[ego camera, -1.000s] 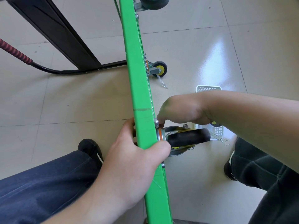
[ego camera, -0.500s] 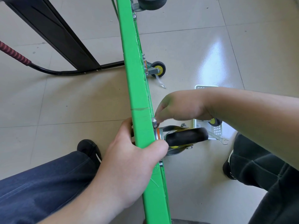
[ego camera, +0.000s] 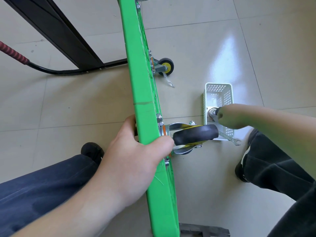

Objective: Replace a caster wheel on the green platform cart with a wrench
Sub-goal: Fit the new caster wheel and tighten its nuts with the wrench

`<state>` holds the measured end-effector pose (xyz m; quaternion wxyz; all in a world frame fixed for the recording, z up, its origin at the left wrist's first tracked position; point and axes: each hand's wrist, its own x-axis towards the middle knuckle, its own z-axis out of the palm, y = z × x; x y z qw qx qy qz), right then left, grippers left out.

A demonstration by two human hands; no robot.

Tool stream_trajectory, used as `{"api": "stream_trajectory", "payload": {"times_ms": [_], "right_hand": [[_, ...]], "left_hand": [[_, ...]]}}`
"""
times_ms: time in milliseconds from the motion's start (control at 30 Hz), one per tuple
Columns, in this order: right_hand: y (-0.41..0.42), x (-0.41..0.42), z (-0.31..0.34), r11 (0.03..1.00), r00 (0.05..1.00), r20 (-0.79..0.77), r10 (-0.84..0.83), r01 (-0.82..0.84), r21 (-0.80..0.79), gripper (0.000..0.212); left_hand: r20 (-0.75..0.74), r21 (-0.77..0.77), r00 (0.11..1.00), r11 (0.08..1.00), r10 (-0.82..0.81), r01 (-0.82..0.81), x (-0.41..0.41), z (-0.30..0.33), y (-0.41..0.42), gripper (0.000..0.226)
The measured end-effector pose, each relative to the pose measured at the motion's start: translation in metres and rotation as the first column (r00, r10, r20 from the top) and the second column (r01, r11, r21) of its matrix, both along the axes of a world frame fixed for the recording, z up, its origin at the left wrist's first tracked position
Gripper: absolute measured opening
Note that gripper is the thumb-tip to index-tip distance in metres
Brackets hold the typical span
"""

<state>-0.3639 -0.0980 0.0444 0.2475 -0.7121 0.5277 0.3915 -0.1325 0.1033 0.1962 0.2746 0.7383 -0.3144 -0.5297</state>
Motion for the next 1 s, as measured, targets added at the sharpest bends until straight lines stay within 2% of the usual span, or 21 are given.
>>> {"api": "stream_trajectory", "payload": {"times_ms": [67, 200, 300, 400, 567, 800, 1000], "right_hand": [[0.01, -0.021, -0.017, 0.999, 0.991, -0.124, 0.047, -0.047, 0.009, 0.021], [0.02, -0.044, -0.044, 1.0, 0.981, -0.194, 0.021, -0.021, -0.002, 0.019], [0.03, -0.052, -0.058, 1.0, 0.983, -0.181, -0.025, 0.024, -0.004, 0.016], [0.04, -0.052, -0.076, 0.999, 0.987, -0.155, -0.042, 0.042, -0.002, 0.027], [0.045, -0.051, -0.099, 0.999, 0.98, -0.198, -0.029, 0.025, -0.022, 0.026], [0.051, -0.037, -0.1, 0.991, 0.964, -0.232, -0.13, 0.126, -0.034, 0.043], [0.058, -0.037, -0.108, 0.984, 0.966, -0.233, -0.111, 0.073, -0.162, 0.044]], "left_hand": [[0.005, -0.001, 1.0, 1.0, 0.0, 0.0, 0.0, 0.0, 0.0, 0.044], [0.008, -0.005, 1.0, 1.0, 0.008, -0.008, 0.0, 0.0, -0.001, 0.045], [-0.003, -0.009, 1.0, 1.0, 0.009, -0.009, -0.001, 0.0, -0.001, 0.045], [-0.012, -0.006, 1.0, 1.0, 0.012, -0.012, -0.001, 0.0, 0.0, 0.044], [-0.007, 0.001, 1.0, 1.0, 0.022, -0.022, -0.002, 0.001, -0.001, 0.042], [0.007, 0.027, 1.0, 0.999, 0.016, -0.017, -0.002, 0.004, -0.001, 0.04], [0.032, 0.049, 0.999, 0.998, 0.035, -0.037, -0.003, 0.005, -0.001, 0.04]]}}
